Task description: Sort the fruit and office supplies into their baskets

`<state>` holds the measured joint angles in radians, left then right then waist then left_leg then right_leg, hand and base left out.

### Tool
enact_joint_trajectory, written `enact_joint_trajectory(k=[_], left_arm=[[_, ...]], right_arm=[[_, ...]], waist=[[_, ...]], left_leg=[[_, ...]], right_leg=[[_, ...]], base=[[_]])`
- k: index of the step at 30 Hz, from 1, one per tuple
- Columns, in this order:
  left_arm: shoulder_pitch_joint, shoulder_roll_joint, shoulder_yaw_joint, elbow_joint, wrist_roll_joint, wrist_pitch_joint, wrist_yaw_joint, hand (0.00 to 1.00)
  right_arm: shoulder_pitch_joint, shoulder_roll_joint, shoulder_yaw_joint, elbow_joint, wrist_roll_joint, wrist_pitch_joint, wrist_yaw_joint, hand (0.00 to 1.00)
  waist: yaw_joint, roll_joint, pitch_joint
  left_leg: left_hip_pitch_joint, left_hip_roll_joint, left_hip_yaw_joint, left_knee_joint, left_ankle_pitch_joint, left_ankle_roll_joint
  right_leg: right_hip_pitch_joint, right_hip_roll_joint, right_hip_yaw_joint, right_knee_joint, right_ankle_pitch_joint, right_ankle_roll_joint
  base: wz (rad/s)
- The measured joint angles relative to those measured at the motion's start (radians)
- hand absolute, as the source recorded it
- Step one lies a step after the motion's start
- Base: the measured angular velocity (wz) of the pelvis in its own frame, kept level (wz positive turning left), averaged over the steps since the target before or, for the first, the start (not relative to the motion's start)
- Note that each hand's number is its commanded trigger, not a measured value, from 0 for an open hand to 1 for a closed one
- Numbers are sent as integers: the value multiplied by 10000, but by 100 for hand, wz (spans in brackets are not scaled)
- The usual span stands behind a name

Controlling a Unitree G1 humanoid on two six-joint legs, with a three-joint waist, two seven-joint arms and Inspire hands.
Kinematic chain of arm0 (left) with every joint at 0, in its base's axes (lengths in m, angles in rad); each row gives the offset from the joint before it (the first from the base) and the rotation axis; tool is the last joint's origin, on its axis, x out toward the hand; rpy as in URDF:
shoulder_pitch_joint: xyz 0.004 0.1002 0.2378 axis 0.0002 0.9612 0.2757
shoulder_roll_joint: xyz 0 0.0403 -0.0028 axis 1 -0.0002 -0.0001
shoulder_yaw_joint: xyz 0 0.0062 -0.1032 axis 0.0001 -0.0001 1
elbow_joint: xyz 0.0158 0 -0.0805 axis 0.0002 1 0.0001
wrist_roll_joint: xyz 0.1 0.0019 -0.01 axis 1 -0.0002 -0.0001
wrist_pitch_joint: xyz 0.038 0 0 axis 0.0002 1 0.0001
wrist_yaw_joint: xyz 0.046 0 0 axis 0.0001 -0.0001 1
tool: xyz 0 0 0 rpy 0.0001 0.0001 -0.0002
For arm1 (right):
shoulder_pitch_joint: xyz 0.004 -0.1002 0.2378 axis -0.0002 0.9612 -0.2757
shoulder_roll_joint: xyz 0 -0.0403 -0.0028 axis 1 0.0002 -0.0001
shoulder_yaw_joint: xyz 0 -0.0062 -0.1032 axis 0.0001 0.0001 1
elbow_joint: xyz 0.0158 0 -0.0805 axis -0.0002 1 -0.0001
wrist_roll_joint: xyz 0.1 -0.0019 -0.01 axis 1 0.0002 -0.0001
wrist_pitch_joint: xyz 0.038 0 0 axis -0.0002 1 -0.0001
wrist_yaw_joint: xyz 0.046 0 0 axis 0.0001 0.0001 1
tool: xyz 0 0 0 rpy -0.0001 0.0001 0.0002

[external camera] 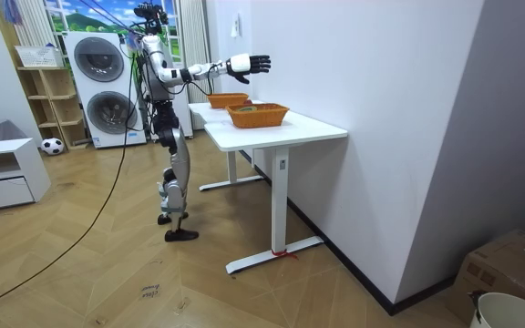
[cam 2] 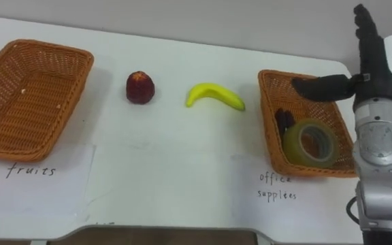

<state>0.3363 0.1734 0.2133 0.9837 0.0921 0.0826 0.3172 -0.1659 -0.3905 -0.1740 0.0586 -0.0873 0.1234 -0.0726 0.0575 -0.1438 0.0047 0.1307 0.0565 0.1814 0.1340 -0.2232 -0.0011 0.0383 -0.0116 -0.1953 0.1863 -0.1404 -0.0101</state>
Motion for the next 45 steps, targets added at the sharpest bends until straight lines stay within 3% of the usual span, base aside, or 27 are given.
enact_joint_trajectory(k=[10,14,20,26,40,45], left_arm=[[-10,157,-39,-73,85,134,-232,0],[-230,208,-49,-73,115,155,-241,0],[-344,285,-46,-62,204,195,-235,0],[-389,400,-121,9,206,190,-233,0],[-373,485,-296,-61,607,197,-655,0],[-383,650,-299,-65,772,190,-806,0]], right_arm=[[-46,-17,611,-1,-60,2,43,0],[-391,-101,899,0,-306,0,53,0],[-740,-747,1928,1,-722,-5,234,0],[-917,-856,2295,87,-801,-5,598,0],[-1168,-1046,2591,1200,-810,-6,979,0],[-1217,-1149,3074,1206,-1112,-3,1543,0]], waist=[[206,-129,-91],[357,-114,-46],[660,-204,-60],[863,-273,5],[1181,-318,52],[1231,-486,48]], left_leg=[[-264,-4,-382,177,1,2],[-340,-2,-473,182,2,3],[-458,-8,-474,208,3,1],[-535,-9,-538,216,3,2],[-700,-13,-776,296,4,-1],[-737,-8,-783,322,3,-2]], right_leg=[[-32,-59,-488,-7,0,0],[-77,-58,-561,-16,0,-1],[-191,-34,-560,-29,6,-10],[-191,-61,-677,-91,6,-10],[-179,-59,-840,-180,7,-11],[-197,-58,-926,-172,7,-11]], base=[[10],[5],[-1],[2],[5],[0]])
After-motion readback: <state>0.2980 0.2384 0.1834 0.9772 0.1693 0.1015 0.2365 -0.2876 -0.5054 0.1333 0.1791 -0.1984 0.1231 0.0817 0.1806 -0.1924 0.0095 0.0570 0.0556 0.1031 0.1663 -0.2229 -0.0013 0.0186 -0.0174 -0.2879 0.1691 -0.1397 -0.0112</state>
